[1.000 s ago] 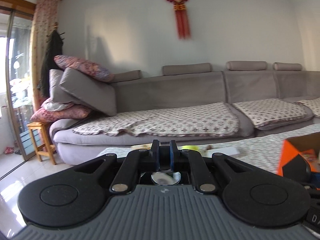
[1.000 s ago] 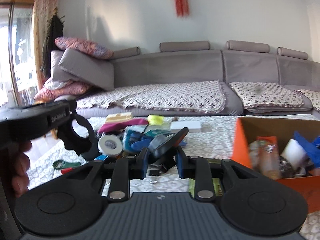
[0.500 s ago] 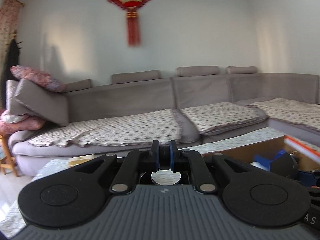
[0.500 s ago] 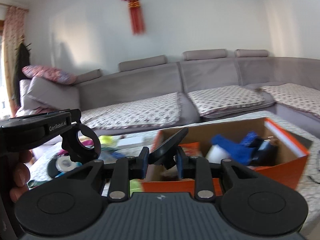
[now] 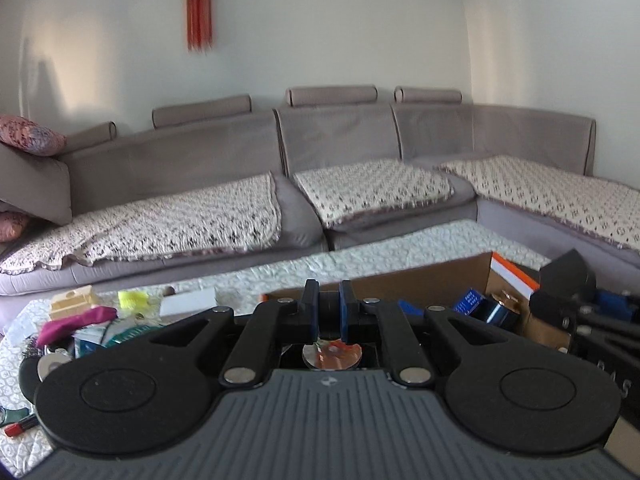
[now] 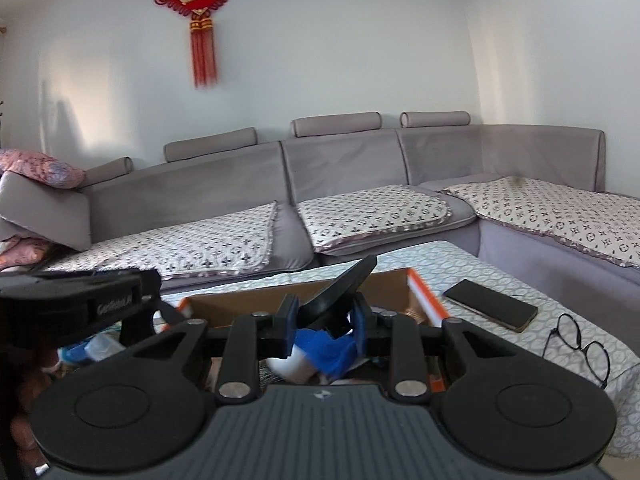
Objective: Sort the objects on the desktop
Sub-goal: 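Carry the black ring with left tool while right tool carries the black piece to the orange box, then open left tool over the orange box while right tool releases the black piece inside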
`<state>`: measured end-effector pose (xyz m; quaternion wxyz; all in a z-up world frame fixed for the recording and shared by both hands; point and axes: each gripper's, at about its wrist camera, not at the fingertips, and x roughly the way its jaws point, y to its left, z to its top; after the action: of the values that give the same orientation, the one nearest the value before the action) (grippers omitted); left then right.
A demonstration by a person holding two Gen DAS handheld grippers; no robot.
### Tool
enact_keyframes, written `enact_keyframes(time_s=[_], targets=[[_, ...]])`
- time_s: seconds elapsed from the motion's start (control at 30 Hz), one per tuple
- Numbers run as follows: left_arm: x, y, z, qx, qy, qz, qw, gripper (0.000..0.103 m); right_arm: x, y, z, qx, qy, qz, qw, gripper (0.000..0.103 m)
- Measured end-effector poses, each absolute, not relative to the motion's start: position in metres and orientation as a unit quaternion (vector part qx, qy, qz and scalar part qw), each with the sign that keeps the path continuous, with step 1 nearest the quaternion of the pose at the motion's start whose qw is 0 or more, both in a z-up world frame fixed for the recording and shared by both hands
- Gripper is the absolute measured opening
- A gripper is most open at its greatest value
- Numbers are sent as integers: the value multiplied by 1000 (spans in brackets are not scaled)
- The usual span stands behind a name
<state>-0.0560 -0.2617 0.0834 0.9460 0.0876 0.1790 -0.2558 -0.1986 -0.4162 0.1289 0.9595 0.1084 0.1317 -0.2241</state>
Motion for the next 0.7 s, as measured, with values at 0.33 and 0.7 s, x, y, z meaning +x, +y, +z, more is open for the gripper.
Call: enact_keyframes(time_s=[0.33,0.7], targets=[[-60,-290,75,108,230,-264,930,12,-185,-437,111,123,161,-234,951,26],[-57,-303,70,118,254,-261,924,12,-176,-440,103,122,178,-235,948,26]])
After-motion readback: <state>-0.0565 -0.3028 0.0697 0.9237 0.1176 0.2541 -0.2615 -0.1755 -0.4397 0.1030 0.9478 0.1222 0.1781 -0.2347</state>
